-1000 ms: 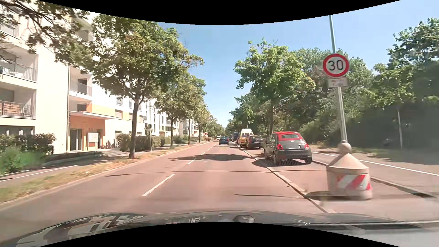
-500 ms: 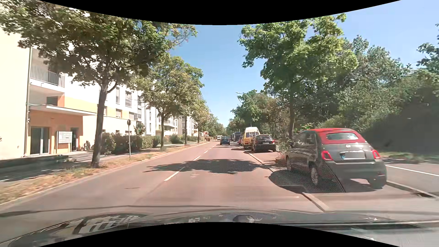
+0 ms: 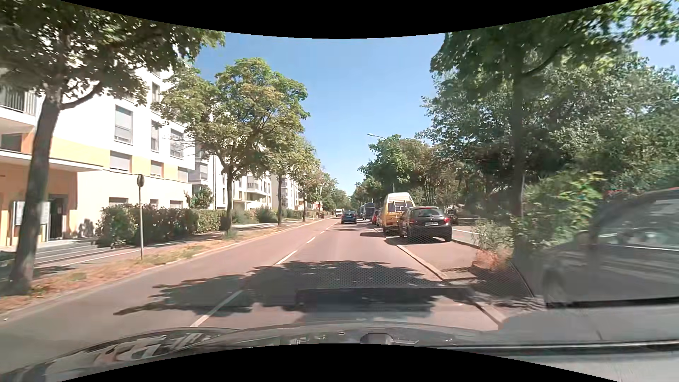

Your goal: Follow the waypoints while adhering to traffic rules and regulations

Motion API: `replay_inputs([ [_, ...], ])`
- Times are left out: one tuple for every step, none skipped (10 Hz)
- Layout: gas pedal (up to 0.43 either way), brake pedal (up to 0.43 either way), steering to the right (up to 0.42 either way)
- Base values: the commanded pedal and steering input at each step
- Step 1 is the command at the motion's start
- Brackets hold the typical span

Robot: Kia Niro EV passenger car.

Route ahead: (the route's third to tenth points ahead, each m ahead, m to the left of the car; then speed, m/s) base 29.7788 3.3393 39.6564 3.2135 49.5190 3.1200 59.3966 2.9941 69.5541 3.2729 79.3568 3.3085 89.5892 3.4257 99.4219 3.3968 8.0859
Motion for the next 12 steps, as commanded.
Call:
replay_inputs([
  [0.000, 0.000, -0.003],
  [0.000, 0.000, -0.003],
  [0.000, 0.000, -0.003],
  [0.000, 0.000, -0.002],
  [0.000, 0.000, -0.002],
  [0.000, 0.000, 0.000],
  [0.008, 0.000, 0.002],
  [0.008, 0.000, 0.002],
  [0.008, 0.000, 0.002],
  [0.008, 0.000, 0.002],
  [0.020, 0.000, 0.002],
  [0.059, 0.000, 0.002],
])
